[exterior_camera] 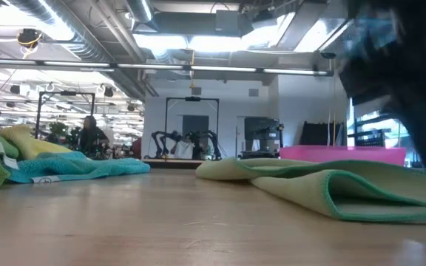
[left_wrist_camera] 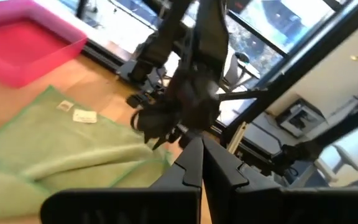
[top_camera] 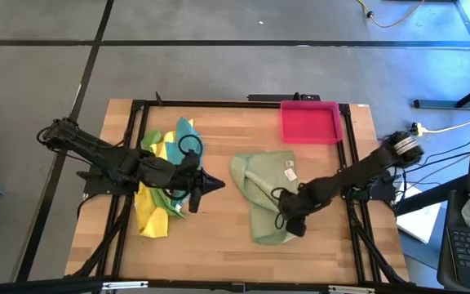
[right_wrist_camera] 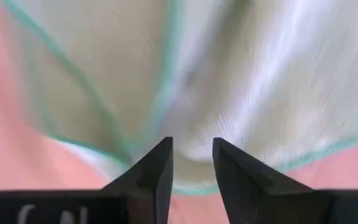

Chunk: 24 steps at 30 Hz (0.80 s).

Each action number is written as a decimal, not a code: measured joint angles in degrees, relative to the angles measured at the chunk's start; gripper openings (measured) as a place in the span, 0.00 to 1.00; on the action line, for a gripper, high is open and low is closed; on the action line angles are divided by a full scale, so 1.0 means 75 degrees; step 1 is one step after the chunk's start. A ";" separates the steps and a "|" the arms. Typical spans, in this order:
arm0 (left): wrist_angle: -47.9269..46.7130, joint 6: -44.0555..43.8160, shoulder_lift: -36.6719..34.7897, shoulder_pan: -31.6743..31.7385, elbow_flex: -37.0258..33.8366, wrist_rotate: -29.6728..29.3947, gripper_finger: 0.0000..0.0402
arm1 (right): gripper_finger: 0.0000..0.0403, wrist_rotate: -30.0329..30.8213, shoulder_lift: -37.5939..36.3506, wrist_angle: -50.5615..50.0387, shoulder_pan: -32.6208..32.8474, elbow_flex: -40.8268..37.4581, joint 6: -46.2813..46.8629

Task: Fold microfiber towels
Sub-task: Fold the light green towel

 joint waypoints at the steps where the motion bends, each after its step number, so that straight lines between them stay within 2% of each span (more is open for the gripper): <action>1: 0.0266 0.0144 0.0131 0.0022 0.0000 0.0124 0.00 | 0.29 0.0152 -0.0241 -0.0046 0.0003 0.0046 -0.0006; 6: 0.1483 0.0976 0.0979 0.0225 0.0000 0.0722 0.00 | 0.29 0.0841 -0.1402 -0.0156 0.0002 0.0138 0.0262; 11: 0.1571 0.2373 0.1900 0.0525 0.0070 0.1578 0.00 | 0.29 0.1275 -0.2300 -0.0918 -0.0015 0.0125 0.1047; 14: 0.0746 0.3538 0.2338 0.0705 0.0624 0.2278 0.01 | 0.29 0.1273 -0.2813 -0.1242 0.0007 0.0128 0.1615; 16: -0.0250 0.4410 0.2602 0.0852 0.1295 0.2622 0.03 | 0.29 0.1288 -0.3195 -0.1292 0.0076 0.0128 0.1995; 20: -0.2544 0.6359 0.3320 0.1243 0.2590 0.2740 0.14 | 0.29 0.1512 -0.3796 -0.1247 0.0213 0.0131 0.2603; 24: -0.3043 0.7851 0.3917 0.1722 0.3061 0.2847 0.27 | 0.29 0.1983 -0.4115 -0.1127 0.0295 0.0139 0.2824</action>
